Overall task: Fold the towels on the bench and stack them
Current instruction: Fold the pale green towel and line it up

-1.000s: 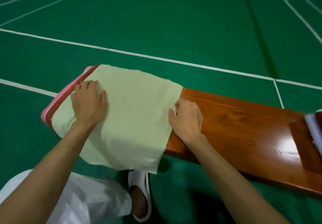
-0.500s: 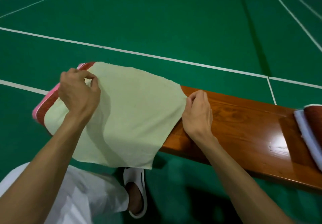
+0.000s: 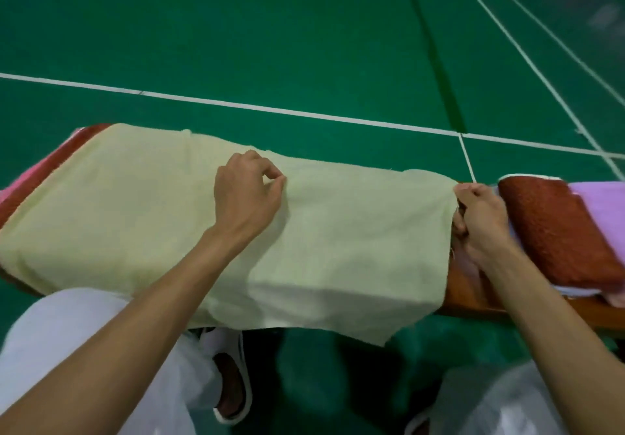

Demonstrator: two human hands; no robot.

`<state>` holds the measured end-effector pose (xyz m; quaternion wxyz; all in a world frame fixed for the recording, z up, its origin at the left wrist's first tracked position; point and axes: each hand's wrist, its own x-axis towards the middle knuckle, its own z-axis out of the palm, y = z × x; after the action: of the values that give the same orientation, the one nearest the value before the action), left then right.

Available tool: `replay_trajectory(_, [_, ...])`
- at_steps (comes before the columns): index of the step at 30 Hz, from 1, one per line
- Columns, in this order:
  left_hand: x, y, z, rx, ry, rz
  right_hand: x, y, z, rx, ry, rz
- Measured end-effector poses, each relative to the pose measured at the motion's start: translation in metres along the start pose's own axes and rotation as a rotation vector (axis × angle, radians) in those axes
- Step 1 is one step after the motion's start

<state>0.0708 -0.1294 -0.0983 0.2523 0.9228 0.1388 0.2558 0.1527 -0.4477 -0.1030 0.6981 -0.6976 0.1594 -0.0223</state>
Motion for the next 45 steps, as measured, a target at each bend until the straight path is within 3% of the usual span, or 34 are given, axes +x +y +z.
replay_trajectory(7, [-0.018,0.029,0.052,-0.089,-0.097,0.006,0.016,-0.005,-0.043,-0.517,0.123,-0.397])
replay_trajectory(14, [-0.028,0.028,0.057,0.045,-0.081,0.140,-0.007,0.000,-0.033,-1.129,0.106,-0.461])
replay_trajectory(16, [-0.034,0.032,0.058,0.062,-0.182,0.204,-0.012,0.001,-0.030,-1.182,0.109,-0.534])
replay_trajectory(19, [-0.041,0.033,0.063,0.228,-0.410,0.257,-0.014,0.015,-0.031,-1.253,-0.072,-0.618])
replay_trajectory(22, [-0.040,0.021,0.069,0.320,-0.491,0.261,-0.010,0.036,-0.036,-1.359,-0.360,-0.587])
replay_trajectory(29, [-0.034,0.010,0.070,0.352,-0.492,0.260,-0.002,0.042,-0.044,-1.408,-0.331,-0.490])
replay_trajectory(32, [-0.032,0.014,0.064,0.219,-0.509,0.215,-0.003,0.038,-0.040,-1.272,-0.312,-0.473])
replay_trajectory(35, [-0.031,0.021,0.047,-0.056,-0.317,0.026,-0.005,0.024,-0.039,-1.085,-0.127,-0.442])
replay_trajectory(37, [-0.029,0.022,0.034,0.018,-0.167,-0.075,-0.010,0.016,-0.041,-1.125,-0.015,-0.423])
replay_trajectory(41, [-0.025,0.011,0.023,0.183,-0.301,-0.195,-0.014,0.012,-0.043,-1.313,0.031,-0.325])
replay_trajectory(45, [-0.018,0.005,0.023,0.121,-0.297,-0.160,-0.008,0.016,-0.043,-1.141,-0.016,-0.339])
